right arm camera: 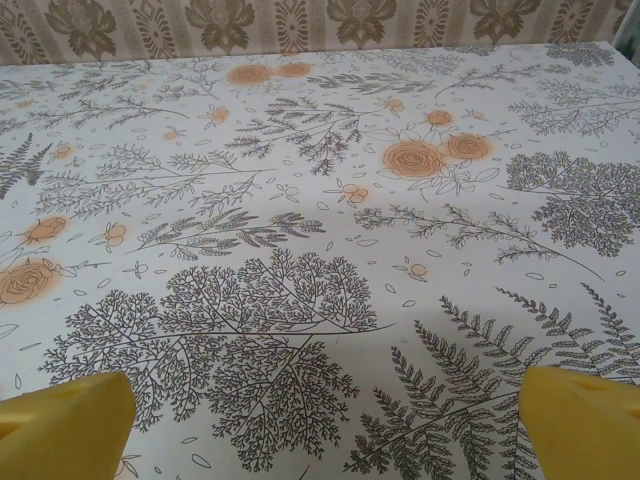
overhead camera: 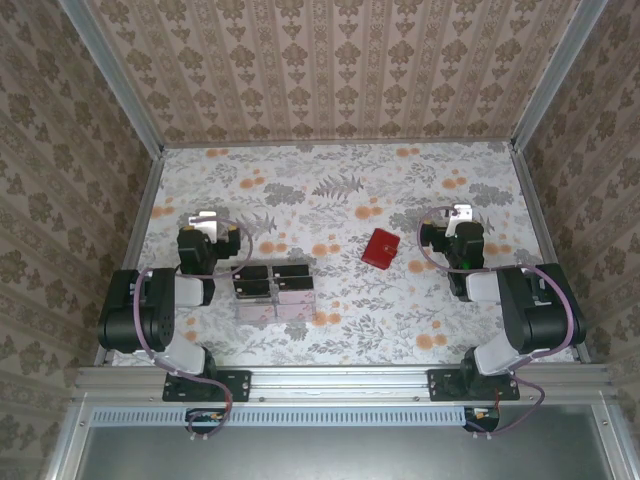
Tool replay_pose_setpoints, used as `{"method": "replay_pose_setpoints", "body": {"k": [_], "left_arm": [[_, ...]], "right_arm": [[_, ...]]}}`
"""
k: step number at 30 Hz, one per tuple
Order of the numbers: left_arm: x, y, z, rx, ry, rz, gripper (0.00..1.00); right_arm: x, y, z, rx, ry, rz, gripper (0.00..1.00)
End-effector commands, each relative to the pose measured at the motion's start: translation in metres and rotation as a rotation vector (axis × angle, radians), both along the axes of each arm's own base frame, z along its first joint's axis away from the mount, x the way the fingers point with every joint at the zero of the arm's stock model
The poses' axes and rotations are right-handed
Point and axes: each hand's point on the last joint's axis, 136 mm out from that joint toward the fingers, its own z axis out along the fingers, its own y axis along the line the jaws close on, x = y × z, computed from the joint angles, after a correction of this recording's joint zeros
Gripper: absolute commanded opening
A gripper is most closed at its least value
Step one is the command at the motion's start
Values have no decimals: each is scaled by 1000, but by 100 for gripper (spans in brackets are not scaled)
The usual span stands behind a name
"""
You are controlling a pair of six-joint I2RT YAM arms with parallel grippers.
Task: Put the credit cards into the card holder
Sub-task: Move the storage box to the center of the table.
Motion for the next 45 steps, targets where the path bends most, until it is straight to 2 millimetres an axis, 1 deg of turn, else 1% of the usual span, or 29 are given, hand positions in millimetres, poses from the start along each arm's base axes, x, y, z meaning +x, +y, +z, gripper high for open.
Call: {"method": "replay_pose_setpoints", "body": {"k": [1, 12, 35, 38, 41, 42, 43, 44, 45], "left_arm": [[6, 3, 8, 15, -20, 8, 100], [8, 9, 7, -4, -5, 23, 100], [8, 9, 6, -17, -1, 20, 100], [7, 11, 9, -30, -16, 16, 100], [5, 20, 14, -51, -15, 62, 100], [5, 19, 16, -47, -19, 56, 100], [4, 19, 18, -46, -20, 56, 100], [4, 20, 19, -46, -21, 62, 100], [3, 21, 22, -46, -23, 66, 100]], "right_arm": [[4, 1, 8, -4, -22, 17, 100], [4, 1, 9, -4, -25, 17, 100], [5, 1, 8, 3, -21, 20, 100], [3, 4, 14, 1, -30, 34, 100], [1, 2, 29, -6, -20, 24, 100], [1, 1, 33, -4, -19, 19, 100], [0, 1, 33, -3, -14, 19, 100], [-2, 0, 43, -5, -39, 14, 100], [-4, 0, 46, -5, -47, 9, 100]]}}
